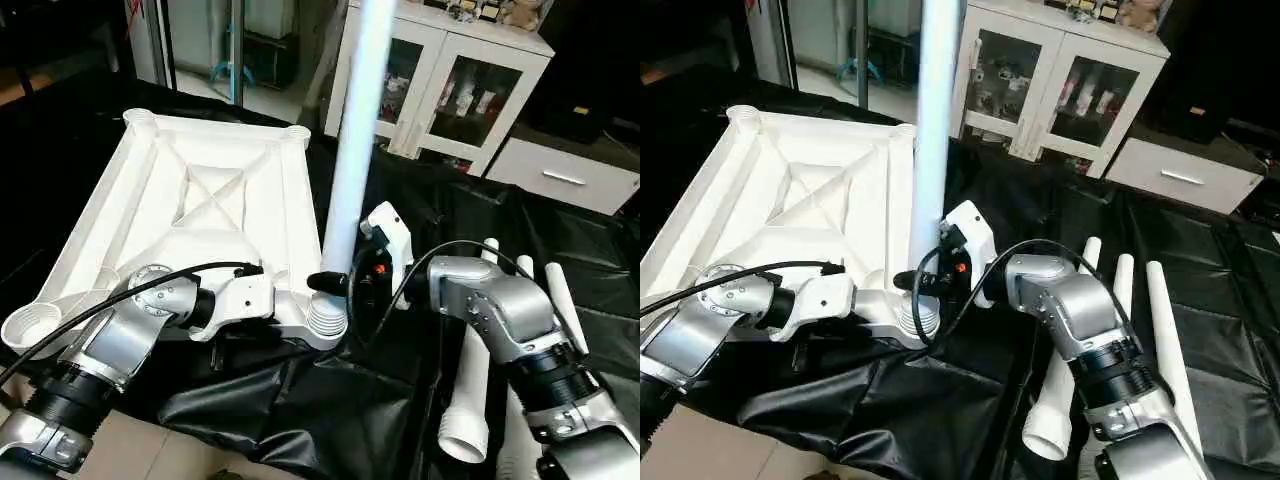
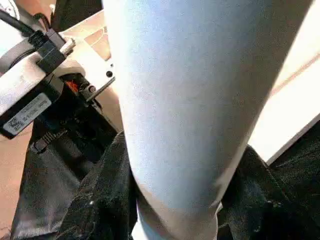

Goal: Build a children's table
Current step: Insert table leg to table base

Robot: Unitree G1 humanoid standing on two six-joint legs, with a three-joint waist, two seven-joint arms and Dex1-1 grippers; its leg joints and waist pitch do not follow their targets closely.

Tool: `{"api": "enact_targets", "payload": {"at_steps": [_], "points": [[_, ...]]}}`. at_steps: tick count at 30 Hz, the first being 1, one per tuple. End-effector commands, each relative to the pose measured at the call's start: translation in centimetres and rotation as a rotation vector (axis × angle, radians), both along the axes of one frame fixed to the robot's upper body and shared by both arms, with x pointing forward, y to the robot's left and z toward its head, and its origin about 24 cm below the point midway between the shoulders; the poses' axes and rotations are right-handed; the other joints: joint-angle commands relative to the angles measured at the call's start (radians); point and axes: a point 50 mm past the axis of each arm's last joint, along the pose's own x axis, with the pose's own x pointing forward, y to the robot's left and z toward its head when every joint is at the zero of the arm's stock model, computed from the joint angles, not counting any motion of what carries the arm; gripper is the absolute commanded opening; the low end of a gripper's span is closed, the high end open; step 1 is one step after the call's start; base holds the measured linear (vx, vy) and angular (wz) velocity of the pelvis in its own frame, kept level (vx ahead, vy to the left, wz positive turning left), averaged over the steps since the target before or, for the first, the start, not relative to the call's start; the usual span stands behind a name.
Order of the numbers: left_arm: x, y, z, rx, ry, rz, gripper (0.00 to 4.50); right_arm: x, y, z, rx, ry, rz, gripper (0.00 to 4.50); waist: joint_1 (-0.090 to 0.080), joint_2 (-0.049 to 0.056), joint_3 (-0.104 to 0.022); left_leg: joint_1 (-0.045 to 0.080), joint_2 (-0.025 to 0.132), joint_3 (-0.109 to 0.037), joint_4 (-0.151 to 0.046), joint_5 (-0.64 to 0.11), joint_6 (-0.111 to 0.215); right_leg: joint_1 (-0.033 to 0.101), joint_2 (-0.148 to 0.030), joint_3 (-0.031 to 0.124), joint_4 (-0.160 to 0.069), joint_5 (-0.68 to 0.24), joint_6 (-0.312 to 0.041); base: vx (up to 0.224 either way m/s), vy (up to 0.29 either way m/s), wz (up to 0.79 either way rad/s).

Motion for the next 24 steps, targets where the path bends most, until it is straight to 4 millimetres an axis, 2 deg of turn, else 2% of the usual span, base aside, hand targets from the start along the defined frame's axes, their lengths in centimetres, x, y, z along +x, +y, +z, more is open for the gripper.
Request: {"api": "enact_targets", "payload": {"at_steps": [1, 8, 12, 17, 22, 24], "points": [[-1.5, -0.9, -2.4, 0.001, 0.09, -0.035, 0.0, -0.1, -1.0, -1.6, -0.043, 0.058, -0.061, 1.86, -0.005, 0.01, -0.027, 0.016, 0.066, -0.028, -0.094, -0.248, -0.07, 0.012, -0.099, 0.051, -0.091, -0.254, -0.113, 0.0, 0.0, 0.0], [-1.4, -0.8, -2.5, 0.0, 0.083, -0.024, 0.0, -0.7, -2.4, -3.1, -0.007, 0.099, -0.152, 1.86, -0.001, 0.008, -0.027, 0.015, 0.066, -0.027, -0.094, -0.241, -0.062, 0.011, -0.1, 0.052, -0.093, -0.246, -0.113, 0.0, 0.0, 0.0], [-1.3, -0.8, -2.4, 0.0, 0.078, -0.021, 0.0, -1.2, -2.7, -3.7, 0.014, 0.107, -0.19, 1.86, -0.002, 0.011, -0.025, 0.016, 0.067, -0.03, -0.098, -0.268, -0.067, 0.008, -0.099, 0.052, -0.097, -0.284, -0.107, 0.0, 0.0, 0.0], [-1.2, -0.7, -2.4, 0.001, 0.074, -0.018, 0.0, -1.7, -3.1, -4.3, 0.047, 0.102, -0.23, 1.86, -0.001, 0.014, -0.025, 0.017, 0.067, -0.031, -0.1, -0.288, -0.071, 0.007, -0.1, 0.053, -0.097, -0.279, -0.11, 0.0, 0.0, 0.0], [-1.1, -0.6, -2.4, 0.003, 0.069, -0.015, 0.0, -2.6, -3.1, -4.7, 0.054, 0.083, -0.222, 1.86, 0.002, 0.013, -0.024, 0.018, 0.068, -0.03, -0.103, -0.291, -0.067, 0.008, -0.101, 0.053, -0.101, -0.275, -0.106, 0.0, 0.0, 0.0], [-1.0, -0.5, -2.3, 0.006, 0.065, -0.013, 0.0, -3.2, -2.9, -4.7, 0.064, 0.069, -0.197, 1.86, 0.003, 0.016, -0.021, 0.021, 0.068, -0.031, -0.105, -0.315, -0.068, 0.007, -0.101, 0.054, -0.106, -0.311, -0.099, 0.0, 0.0, 0.0]]}}
